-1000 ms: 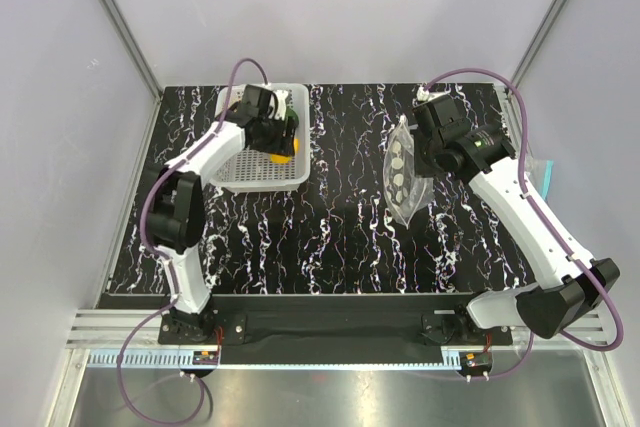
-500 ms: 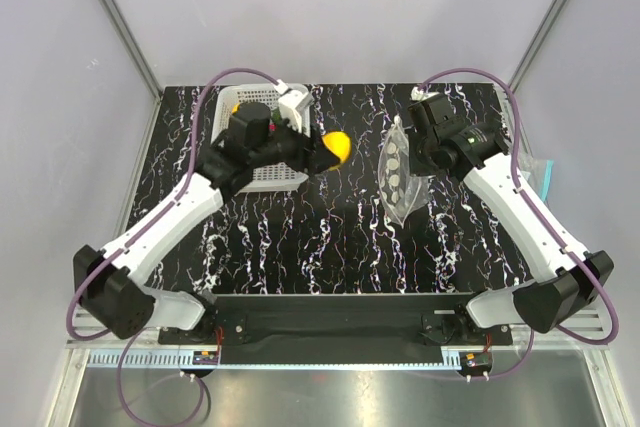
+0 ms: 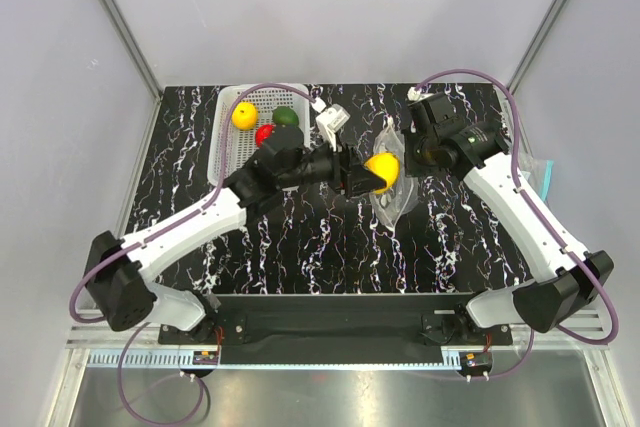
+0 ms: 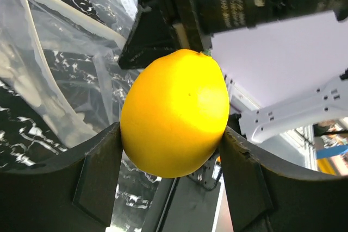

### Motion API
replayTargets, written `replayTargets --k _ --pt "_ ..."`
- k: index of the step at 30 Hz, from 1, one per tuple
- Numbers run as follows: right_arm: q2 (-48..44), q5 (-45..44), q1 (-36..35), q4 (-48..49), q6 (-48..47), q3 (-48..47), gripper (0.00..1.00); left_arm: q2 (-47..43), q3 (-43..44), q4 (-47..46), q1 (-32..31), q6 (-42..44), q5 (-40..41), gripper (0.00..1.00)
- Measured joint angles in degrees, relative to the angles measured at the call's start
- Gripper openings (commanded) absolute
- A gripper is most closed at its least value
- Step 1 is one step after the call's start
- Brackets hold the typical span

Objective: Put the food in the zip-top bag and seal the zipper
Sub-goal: Place the fake fruit in the zipper food storage bag.

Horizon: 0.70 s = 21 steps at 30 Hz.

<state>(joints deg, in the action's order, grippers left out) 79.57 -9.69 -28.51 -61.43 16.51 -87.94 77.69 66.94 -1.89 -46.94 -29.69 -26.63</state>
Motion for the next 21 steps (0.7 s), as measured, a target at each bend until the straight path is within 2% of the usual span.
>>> replayTargets --k 5,11,13,21 --pt "0.0 1.0 0.0 0.1 0.4 0.0 0.00 4.5 -0.7 -5.6 -0.4 -4.9 0.0 0.33" --pt "-0.4 1.9 0.1 -0.4 0.8 -0.2 0.00 8.5 -0.6 -7.1 -0.9 -8.6 1.9 0.34" --pt "-0.7 2.3 0.1 -0.4 1.0 -0.5 0.00 9.6 -0.6 -6.8 -1.0 -9.3 3.4 0.37" --pt "-1.6 2.9 0.1 -0.3 1.5 -1.1 0.00 13.9 2.7 0.6 -1.2 -9.1 11.2 0.38"
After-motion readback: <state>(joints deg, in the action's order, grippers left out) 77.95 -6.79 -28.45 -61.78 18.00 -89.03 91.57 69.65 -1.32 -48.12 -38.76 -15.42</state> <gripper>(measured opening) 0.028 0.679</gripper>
